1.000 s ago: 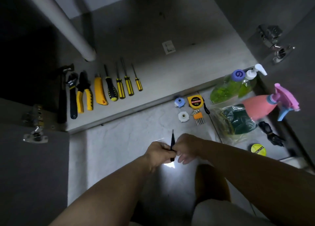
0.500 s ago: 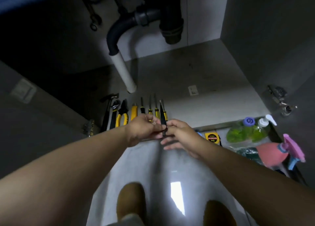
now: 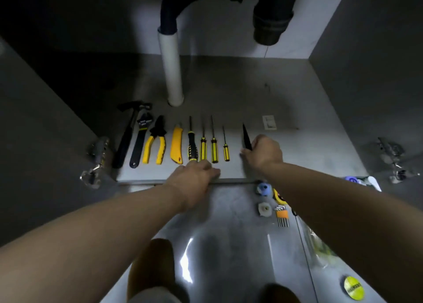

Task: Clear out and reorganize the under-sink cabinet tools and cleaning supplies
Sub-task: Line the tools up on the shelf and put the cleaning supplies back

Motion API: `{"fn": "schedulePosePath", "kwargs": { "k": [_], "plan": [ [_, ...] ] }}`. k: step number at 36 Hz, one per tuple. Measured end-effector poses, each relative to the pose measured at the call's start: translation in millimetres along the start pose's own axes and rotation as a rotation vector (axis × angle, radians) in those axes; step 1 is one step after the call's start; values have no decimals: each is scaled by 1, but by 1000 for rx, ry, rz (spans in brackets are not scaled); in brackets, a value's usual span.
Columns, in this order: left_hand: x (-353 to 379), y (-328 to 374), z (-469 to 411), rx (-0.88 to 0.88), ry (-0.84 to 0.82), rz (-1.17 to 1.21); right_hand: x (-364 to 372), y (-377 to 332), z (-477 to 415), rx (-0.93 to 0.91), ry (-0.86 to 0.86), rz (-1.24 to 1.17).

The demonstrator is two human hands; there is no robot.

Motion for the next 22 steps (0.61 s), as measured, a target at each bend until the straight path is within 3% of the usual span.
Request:
{"fn": "schedulePosePath", "kwargs": {
  "k": [4, 9, 22],
  "plan": [
    [30, -6, 6, -42, -97, -142, 20, -1, -4, 52, -23, 30],
    [40, -9, 10, -59, -96, -126, 34, -4, -1, 116, -23, 0],
    [43, -6, 4, -76, -153, -130, 51, -5, 13, 70, 30, -151]
  ]
}}
Point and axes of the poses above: each hand's wrist, its own z-axis away from the middle knuckle, its own x-axis out of the palm, y = z × x, the point moved 5 cm from there along -z, towards the middle knuckle, and after that the axes turned 3 degrees about z, right-handed, at the moved point
